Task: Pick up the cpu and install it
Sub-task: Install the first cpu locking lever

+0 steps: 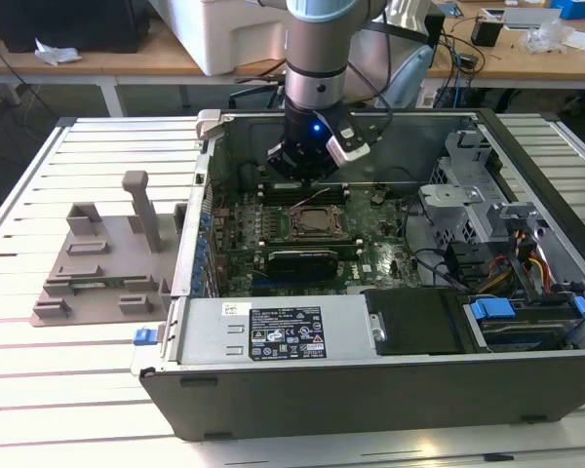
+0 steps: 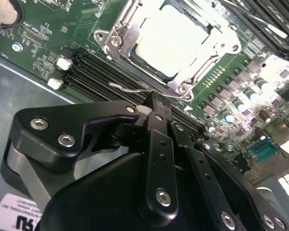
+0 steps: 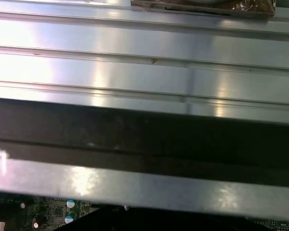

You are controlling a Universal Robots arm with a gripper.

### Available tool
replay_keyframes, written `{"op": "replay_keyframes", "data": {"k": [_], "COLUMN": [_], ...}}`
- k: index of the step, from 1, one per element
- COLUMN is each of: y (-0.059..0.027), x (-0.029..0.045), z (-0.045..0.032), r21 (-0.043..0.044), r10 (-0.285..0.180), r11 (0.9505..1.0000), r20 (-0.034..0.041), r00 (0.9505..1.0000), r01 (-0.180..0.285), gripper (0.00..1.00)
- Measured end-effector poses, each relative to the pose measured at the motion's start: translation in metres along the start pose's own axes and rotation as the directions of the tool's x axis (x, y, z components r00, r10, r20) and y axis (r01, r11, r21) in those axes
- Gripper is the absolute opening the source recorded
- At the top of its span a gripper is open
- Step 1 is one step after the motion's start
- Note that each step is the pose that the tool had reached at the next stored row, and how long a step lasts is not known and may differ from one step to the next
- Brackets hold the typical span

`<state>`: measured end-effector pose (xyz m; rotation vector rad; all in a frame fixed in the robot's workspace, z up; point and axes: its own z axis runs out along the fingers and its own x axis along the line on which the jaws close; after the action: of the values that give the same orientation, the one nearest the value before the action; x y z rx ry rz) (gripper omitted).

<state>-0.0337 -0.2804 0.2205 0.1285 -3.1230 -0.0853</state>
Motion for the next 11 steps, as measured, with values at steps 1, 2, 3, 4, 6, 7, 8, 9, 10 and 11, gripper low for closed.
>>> {"op": "replay_keyframes", "data": {"k": [1,2,3,4,6,7,8,9,10,11], "y": [-0.0001,-0.0003,-0.0004,-0.0005,-0.0009,-0.0010,-0.0012,-0.0014,-0.0015,-0.0016], "x": [-0.0010,-0.0034,-0.0048,-0.0058,-0.0088,-0.0103,-0.0114,-0.0130,-0.0140,-0.0152], "z": [0.0006,0.0016,0.0023,0.0028,0.0042,0.0050,0.0057,0.0067,0.0075,0.0086], "r21": [0.0000,0.0001,0.0001,0.0001,0.0001,0.0001,0.0001,0.0002,0.0002,0.0001], "r10": [0.000,-0.001,-0.001,-0.001,-0.001,-0.001,-0.001,-0.001,-0.001,-0.001], "r11": [1.0000,1.0000,1.0000,1.0000,1.0000,1.0000,1.0000,1.0000,1.0000,1.0000], "r20": [0.0001,0.0000,-0.0001,-0.0001,-0.0001,-0.0001,-0.0001,-0.0001,-0.0002,-0.0001], "r00": [1.0000,1.0000,1.0000,1.0000,1.0000,1.0000,1.0000,1.0000,1.0000,1.0000], "r01": [0.000,0.001,0.001,0.001,0.001,0.001,0.001,0.001,0.001,0.001], "gripper": [0.11,0.11,0.11,0.11,0.11,0.11,0.11,0.11,0.11,0.11]}}
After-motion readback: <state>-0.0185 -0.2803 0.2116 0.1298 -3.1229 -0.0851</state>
